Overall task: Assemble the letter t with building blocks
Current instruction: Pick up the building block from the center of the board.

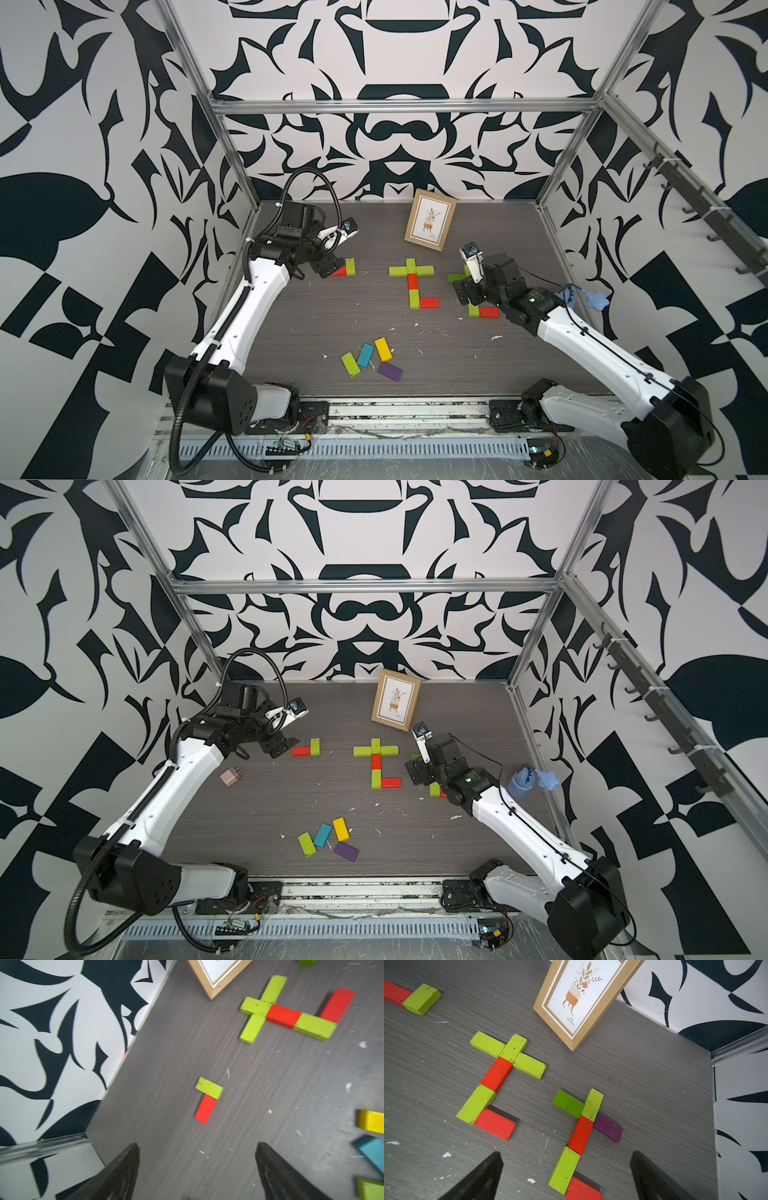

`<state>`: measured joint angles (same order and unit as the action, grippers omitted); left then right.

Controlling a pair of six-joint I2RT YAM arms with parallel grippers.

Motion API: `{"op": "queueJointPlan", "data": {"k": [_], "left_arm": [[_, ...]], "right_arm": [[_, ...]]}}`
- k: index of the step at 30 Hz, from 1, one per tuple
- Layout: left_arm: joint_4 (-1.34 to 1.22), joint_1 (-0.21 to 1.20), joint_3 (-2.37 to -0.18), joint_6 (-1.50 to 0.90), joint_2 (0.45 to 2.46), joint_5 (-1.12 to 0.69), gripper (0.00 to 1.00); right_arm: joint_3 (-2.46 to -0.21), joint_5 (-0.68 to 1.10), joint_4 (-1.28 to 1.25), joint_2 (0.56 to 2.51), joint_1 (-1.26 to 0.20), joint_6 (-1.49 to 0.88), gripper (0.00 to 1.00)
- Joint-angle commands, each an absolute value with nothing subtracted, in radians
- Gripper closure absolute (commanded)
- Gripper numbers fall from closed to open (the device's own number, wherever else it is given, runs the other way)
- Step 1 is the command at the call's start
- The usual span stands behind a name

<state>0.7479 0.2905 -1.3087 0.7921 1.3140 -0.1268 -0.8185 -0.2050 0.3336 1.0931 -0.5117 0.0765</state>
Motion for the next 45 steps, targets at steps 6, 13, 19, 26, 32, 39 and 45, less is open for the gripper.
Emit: {"op": "queueJointPlan", "data": {"k": [6, 13, 19, 26, 32, 39, 45], "left_arm": [[0.896, 0.454, -1.194, 0.363, 1.173, -0.089, 0.14], [0.955, 0.726, -1.136, -0.107, 1.134, 0.140, 0.18], [0.939, 0.829, -1.005, -0.415, 1.134, 0.221, 0.24], [0.834, 0.918, -0.862, -0.598, 1.147, 0.238, 0.27], [0.743, 0.977, -0.783, -0.672, 1.188, 0.226, 0.30], [0.655, 1.009, -0.724, -0.679, 1.244, 0.193, 0.39], [0.635, 1.038, -0.714, -0.695, 1.329, 0.199, 0.42]], "right_arm": [[-0.825, -0.224, 0.314, 1.046, -0.511, 0.056, 0.01], [-0.824, -0.241, 0.301, 1.061, -0.510, 0.060, 0.01], [-0.826, -0.245, 0.302, 1.075, -0.510, 0.061, 0.01], [-0.824, -0.257, 0.303, 1.075, -0.510, 0.065, 0.01], [-0.823, -0.260, 0.302, 1.080, -0.511, 0.065, 0.01], [-0.824, -0.265, 0.304, 1.083, -0.510, 0.065, 0.01], [-0.821, -0.270, 0.302, 1.081, -0.511, 0.066, 0.01]]}}
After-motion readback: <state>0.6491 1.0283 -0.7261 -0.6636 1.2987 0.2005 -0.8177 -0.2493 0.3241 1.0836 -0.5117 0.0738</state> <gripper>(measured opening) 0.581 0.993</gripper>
